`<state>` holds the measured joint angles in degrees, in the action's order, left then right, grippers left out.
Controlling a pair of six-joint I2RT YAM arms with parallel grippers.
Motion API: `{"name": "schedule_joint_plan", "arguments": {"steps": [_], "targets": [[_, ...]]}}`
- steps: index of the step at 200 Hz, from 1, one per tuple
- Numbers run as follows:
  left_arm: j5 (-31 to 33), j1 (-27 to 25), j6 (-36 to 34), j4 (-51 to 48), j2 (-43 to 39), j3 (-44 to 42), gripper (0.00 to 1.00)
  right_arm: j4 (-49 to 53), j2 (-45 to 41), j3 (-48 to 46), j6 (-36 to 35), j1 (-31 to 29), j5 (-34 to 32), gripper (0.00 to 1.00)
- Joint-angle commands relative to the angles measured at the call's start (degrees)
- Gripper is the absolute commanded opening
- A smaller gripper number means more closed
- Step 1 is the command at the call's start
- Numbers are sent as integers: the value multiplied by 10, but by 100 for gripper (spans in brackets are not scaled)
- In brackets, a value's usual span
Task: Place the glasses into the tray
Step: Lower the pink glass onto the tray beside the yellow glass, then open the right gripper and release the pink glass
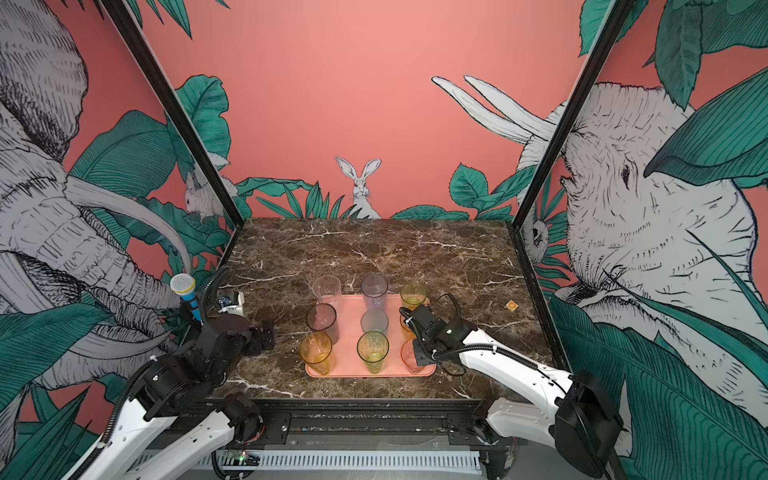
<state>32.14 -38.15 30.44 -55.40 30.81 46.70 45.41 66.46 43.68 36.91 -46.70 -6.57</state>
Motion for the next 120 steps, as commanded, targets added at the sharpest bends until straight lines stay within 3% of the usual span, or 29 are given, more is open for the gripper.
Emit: {"name": "schedule_joint_plan", "arguments": {"steps": [1, 64, 120], "targets": [[4, 1, 7, 0, 2, -6, 99, 23, -10, 21, 1, -3, -2, 32], [5, 1, 7, 0, 1, -6, 99, 69, -40, 74, -14, -3, -24, 37], [10, 1, 5, 1, 3, -7, 99, 65, -85, 97, -39, -4, -82, 40]]}}
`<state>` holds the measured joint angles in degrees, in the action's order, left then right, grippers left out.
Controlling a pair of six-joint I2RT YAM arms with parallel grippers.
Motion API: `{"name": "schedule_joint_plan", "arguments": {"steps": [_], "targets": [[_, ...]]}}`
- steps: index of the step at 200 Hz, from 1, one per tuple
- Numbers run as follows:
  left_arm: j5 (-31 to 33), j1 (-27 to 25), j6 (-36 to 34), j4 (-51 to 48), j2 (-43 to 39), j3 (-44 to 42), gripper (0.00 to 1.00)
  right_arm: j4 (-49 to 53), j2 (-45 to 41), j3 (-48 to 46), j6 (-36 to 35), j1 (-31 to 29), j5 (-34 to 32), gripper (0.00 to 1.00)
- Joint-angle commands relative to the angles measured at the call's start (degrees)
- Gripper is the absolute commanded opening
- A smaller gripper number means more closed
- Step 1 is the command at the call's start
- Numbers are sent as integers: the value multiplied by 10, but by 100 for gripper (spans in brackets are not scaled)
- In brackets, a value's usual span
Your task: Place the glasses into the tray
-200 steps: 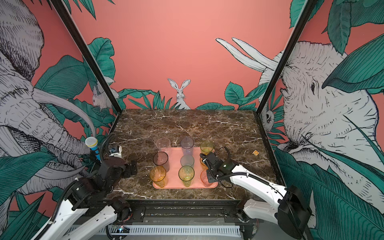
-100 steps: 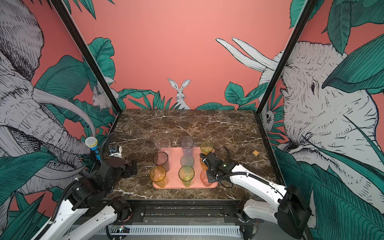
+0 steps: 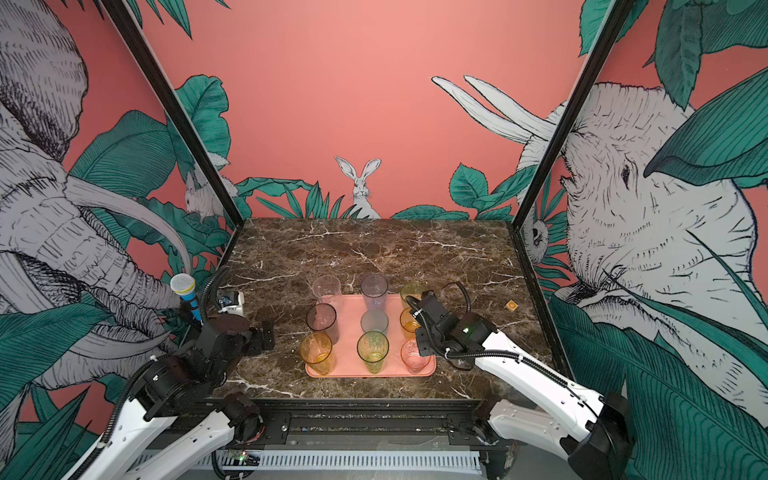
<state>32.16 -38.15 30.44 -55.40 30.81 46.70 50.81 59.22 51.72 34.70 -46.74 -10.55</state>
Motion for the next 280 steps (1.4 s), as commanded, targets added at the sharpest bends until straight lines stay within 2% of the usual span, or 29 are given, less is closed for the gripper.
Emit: {"name": "schedule_joint_plan", "arguments": {"steps": [1, 47, 71, 103, 123, 142, 175, 207, 223, 235, 254, 280], "targets": [[10, 1, 4, 1, 3, -7, 99, 10, -13, 17, -18, -3, -43, 40], [16, 2, 1, 12, 9, -5, 99, 2, 13, 61, -63, -2, -111, 46], [19, 2, -13, 33, 23, 1, 99, -15, 27, 89, -80, -3, -172, 50], [47, 2, -25, 63, 55, 17, 99, -123, 20, 91, -142, 2, -205, 58], [82, 2, -21, 96, 73, 19, 100, -211, 18, 78, -181, 12, -234, 68], [103, 2, -41, 146, 85, 21, 100, -278, 22, 68, -201, 45, -229, 75], [137, 2, -103, 224, 112, 30, 99, -330, 49, 68, -220, 125, -185, 80], [168, 3, -200, 325, 134, 15, 99, -354, 83, 69, -238, 186, -182, 86], [184, 5, -253, 375, 149, 5, 99, -381, 96, 56, -240, 215, -182, 94], [194, 10, -286, 401, 166, 2, 99, -399, 111, 48, -242, 237, -173, 96], [191, 39, -314, 433, 194, -6, 99, -400, 135, 49, -235, 267, -173, 100], [124, 119, -299, 441, 219, -20, 99, -425, 153, 33, -231, 301, -186, 99]]}}
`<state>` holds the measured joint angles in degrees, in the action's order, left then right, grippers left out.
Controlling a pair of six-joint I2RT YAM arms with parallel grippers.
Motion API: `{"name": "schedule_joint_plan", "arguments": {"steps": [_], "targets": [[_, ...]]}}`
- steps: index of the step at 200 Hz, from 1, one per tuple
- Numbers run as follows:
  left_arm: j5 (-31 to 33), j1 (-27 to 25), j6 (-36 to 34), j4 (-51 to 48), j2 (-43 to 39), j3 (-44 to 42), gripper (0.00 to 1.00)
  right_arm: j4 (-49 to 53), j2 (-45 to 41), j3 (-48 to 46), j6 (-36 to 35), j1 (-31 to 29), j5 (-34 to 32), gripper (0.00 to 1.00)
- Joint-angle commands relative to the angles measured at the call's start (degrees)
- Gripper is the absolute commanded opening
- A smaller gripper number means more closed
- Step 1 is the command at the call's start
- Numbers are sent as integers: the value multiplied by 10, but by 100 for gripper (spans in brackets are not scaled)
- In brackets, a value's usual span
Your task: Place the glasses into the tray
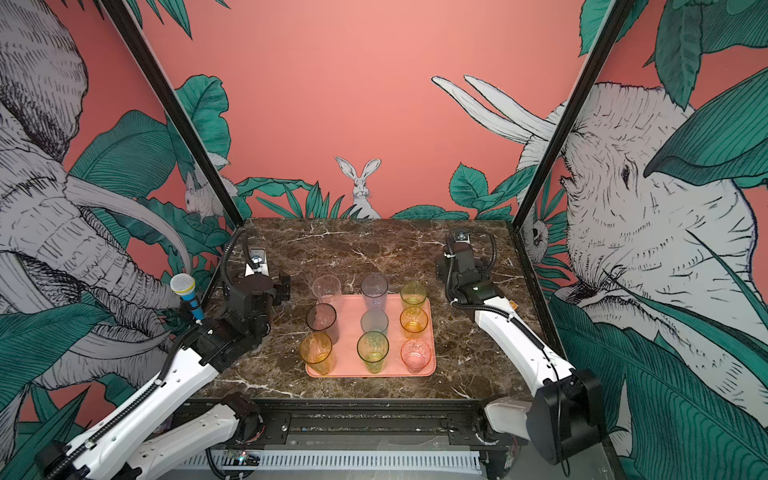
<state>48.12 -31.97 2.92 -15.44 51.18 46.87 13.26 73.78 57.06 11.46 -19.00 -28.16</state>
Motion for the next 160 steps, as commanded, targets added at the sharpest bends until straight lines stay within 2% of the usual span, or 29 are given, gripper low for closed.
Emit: {"name": "schedule_joint_plan", "arguments": {"steps": [1, 21, 39, 64, 100, 129, 160], "targets": [[-38, 60, -23, 41, 16, -23, 100, -53, 8, -22, 1, 25, -10, 99], [-71, 109, -21, 72, 21, -55, 99, -108, 9, -64, -2, 52, -10, 99], [-79, 131, -37, 115, 21, -91, 99, -151, 6, -104, 0, 81, 4, 99], [-74, 144, -77, 189, 18, -150, 100, -205, 11, -148, -11, 108, 12, 100], [-60, 150, -142, 297, 34, -231, 100, -311, 23, -213, -51, 115, -5, 99], [-99, 166, -131, 348, 46, -270, 99, -378, 41, -246, -75, 115, 8, 99], [-128, 182, -122, 382, 67, -282, 99, -455, 51, -283, -92, 115, -19, 99]]}}
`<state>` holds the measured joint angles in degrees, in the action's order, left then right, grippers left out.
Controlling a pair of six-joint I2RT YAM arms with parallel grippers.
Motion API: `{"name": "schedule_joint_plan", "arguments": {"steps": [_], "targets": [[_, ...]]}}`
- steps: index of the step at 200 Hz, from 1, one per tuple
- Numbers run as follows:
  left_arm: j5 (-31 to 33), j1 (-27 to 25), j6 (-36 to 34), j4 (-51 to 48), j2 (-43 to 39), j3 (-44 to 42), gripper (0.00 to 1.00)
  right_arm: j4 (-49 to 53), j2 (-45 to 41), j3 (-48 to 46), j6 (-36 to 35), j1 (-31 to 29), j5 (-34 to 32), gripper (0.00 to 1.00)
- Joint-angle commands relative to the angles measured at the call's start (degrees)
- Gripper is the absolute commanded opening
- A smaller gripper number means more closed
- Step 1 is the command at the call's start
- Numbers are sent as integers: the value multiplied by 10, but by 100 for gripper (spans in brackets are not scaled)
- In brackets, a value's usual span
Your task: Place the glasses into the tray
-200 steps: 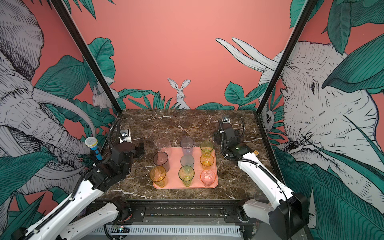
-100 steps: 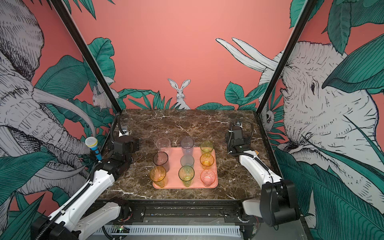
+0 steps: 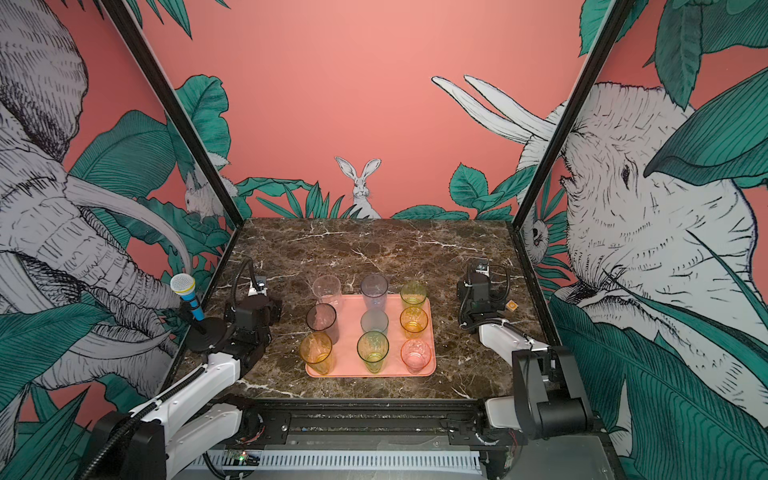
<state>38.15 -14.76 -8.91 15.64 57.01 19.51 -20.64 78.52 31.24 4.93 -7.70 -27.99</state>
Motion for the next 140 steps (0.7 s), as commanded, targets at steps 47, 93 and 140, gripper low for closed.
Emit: {"name": "schedule_joint_plan", "arguments": {"steps": [47, 93, 140], "targets": [[-78, 18, 24, 124, 42, -19, 100, -210, 31, -59, -49, 2, -5, 99], [-88, 22, 32, 174, 118, -10, 100, -271, 60, -79, -65, 2, 35, 99], [-107, 28, 18, 235, 161, -3, 100, -309, 76, -91, -68, 2, 60, 99]]}}
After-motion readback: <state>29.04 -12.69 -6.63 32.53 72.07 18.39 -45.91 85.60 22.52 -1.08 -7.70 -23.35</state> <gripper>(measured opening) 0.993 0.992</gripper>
